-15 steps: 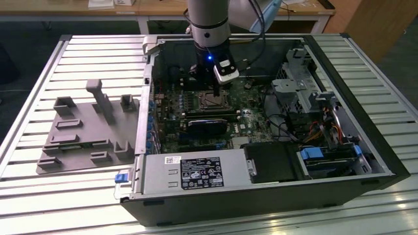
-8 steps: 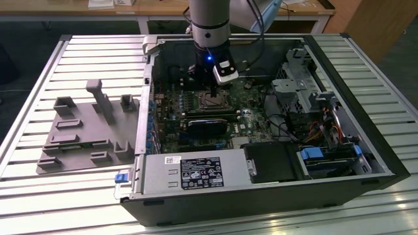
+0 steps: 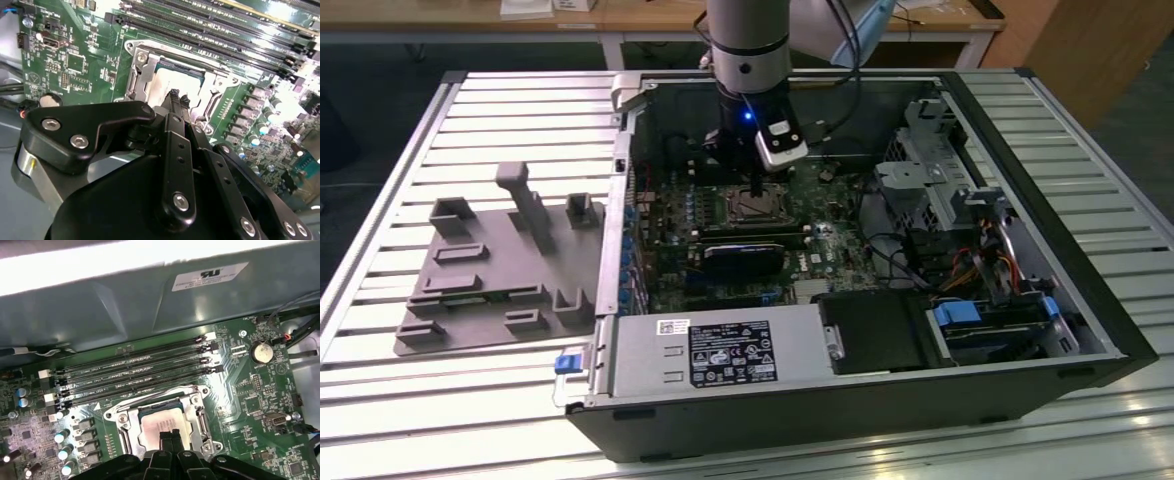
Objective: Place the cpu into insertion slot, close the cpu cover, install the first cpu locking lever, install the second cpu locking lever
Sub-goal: 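Install the first cpu locking lever, then install the second cpu locking lever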
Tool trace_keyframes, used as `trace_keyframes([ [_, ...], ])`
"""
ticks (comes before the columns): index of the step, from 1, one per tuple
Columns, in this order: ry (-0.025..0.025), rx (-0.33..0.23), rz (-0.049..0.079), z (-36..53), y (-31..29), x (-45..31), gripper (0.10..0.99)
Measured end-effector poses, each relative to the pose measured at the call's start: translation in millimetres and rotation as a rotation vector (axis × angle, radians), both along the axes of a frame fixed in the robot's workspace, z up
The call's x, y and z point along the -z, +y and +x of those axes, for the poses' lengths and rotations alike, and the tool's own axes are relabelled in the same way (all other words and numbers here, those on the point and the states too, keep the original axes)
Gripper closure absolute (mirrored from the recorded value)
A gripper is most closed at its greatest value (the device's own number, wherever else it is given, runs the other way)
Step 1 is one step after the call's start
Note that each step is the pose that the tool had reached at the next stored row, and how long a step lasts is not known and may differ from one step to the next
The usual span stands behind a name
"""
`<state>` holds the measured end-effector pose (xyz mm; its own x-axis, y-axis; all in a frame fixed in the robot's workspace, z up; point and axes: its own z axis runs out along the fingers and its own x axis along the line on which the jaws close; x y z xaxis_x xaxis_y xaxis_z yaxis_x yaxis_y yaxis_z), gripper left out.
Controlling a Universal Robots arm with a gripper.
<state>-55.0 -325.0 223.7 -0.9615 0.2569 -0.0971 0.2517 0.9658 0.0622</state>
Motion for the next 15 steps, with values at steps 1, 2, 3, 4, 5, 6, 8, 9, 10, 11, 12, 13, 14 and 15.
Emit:
trace_keyframes([
  [1, 0.0001, 0.0, 0.0, 0.0, 0.0, -2.0, 0.984],
  [2, 0.0001, 0.0, 0.0, 0.0, 0.0, -3.9, 0.984],
  [3, 0.0001, 0.0, 0.0, 0.0, 0.0, -5.4, 0.984],
  [4, 0.0001, 0.0, 0.0, 0.0, 0.0, -6.1, 0.984],
  [5, 0.0, 0.0, 0.0, 0.0, 0.0, -6.1, 0.984],
  [6, -0.0001, 0.0, 0.0, 0.0, 0.0, -6.1, 0.984],
  [8, 0.0, 0.0, 0.0, 0.0, 0.0, -7.1, 0.984],
  [9, 0.0, 0.0, 0.0, 0.0, 0.0, -7.1, 0.984],
  [10, 0.0, 0.0, 0.0, 0.0, -0.1, -7.1, 0.984],
  [11, 0.0001, 0.0, 0.0, 0.0, -0.3, -7.2, 0.984],
  [12, 0.0002, 0.0, 0.0, 0.0, -0.5, -7.2, 0.984],
  [13, 0.0, 0.0, -0.001, 0.0, -0.8, -7.1, 0.984],
  [14, 0.0001, 0.0, -0.001, 0.0, -1.2, -7.2, 0.984],
  [15, 0.0001, 0.0, -0.002, 0.0, -1.7, -7.2, 0.984],
])
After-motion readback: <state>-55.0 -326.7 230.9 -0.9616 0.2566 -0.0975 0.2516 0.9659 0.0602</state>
